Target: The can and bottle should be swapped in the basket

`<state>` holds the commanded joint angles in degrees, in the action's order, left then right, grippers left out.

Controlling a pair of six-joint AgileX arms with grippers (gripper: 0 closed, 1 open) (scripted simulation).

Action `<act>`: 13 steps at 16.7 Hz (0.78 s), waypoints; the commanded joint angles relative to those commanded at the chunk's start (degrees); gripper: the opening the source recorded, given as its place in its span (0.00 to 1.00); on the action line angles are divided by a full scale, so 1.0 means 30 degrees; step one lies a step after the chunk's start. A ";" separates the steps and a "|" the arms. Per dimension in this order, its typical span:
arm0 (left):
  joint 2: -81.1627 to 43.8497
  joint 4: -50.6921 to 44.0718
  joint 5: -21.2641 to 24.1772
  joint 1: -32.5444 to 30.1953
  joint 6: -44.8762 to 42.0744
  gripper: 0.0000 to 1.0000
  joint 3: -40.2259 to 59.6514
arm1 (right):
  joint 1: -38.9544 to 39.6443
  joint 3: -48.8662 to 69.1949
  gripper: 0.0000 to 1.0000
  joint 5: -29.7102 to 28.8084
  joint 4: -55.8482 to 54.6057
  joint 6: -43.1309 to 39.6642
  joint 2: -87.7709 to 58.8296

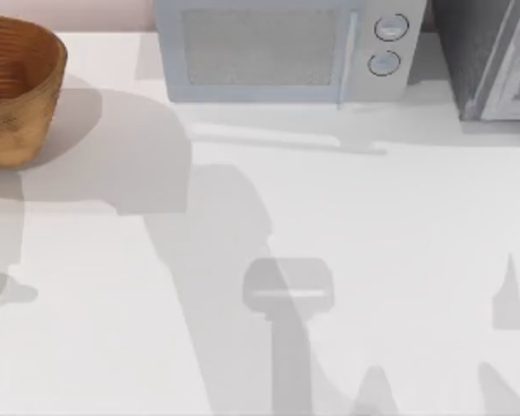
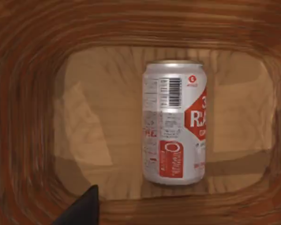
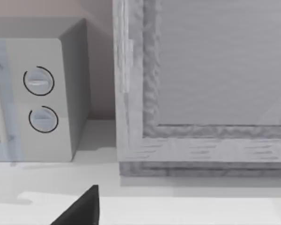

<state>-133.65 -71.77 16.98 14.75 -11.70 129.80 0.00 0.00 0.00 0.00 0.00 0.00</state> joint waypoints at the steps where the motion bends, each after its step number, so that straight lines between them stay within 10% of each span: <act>1: -0.1242 -0.0623 0.0031 -0.0013 -0.0160 1.00 0.1209 | 0.0000 0.0000 1.00 0.0000 0.0000 0.0000 0.0000; 13: -0.4585 -0.2260 0.0042 -0.0176 -0.0617 1.00 0.4592 | 0.0000 0.0000 1.00 0.0000 0.0000 0.0000 0.0000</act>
<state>-147.41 -78.56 17.11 14.22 -13.55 143.58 0.00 0.00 0.00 0.00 0.00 0.00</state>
